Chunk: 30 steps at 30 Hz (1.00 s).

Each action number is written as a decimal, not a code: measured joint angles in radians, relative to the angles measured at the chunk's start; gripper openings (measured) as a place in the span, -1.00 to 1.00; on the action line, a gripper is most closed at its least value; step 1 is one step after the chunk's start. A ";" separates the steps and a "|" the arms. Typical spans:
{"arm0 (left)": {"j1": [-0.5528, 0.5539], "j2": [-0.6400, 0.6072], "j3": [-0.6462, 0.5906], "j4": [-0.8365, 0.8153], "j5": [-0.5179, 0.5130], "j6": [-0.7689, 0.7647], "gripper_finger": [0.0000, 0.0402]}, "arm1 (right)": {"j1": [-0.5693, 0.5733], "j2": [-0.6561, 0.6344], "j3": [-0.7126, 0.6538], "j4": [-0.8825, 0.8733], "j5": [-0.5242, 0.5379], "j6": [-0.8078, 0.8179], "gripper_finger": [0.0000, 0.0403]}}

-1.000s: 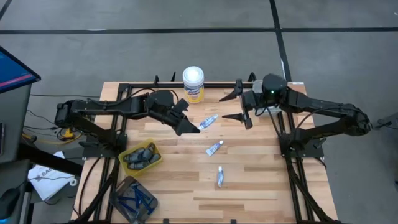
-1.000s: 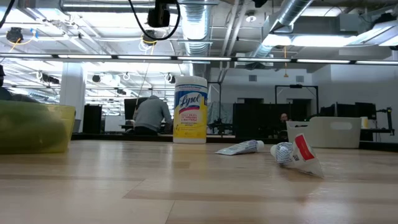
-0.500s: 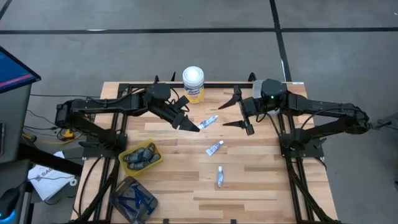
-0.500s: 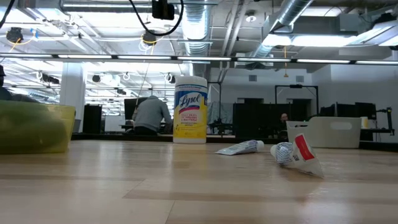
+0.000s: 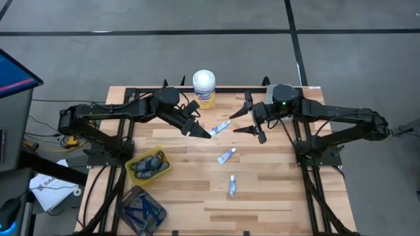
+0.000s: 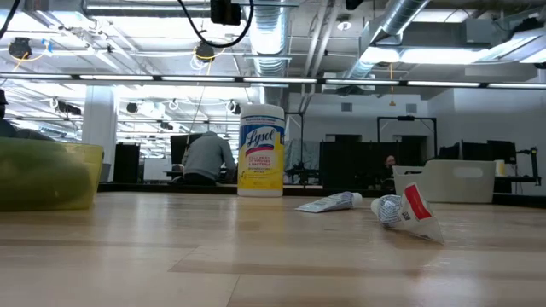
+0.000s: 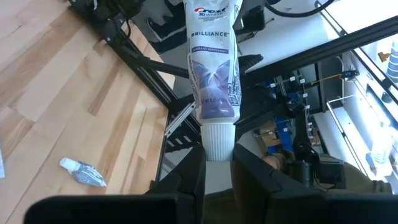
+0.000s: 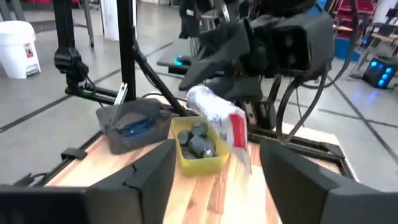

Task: Pick & Place Travel size toiletries
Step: Put the white toothpaste into the gray bin

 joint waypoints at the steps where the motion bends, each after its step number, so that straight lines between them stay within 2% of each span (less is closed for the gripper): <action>1: 0.000 0.000 0.000 0.001 0.000 0.000 -0.75 | 0.000 0.000 0.000 0.003 0.000 0.000 0.08; 18: 0.000 0.000 0.000 0.005 0.002 -0.003 -0.75 | 0.000 0.015 0.002 0.046 0.000 -0.035 -0.63; 23: 0.000 0.000 0.000 0.005 0.007 -0.004 -0.75 | 0.000 0.015 0.002 0.038 -0.001 -0.035 -0.94; 30: -0.001 0.000 0.000 0.008 0.006 -0.013 -0.75 | 0.001 0.015 0.002 0.038 0.000 -0.018 -0.99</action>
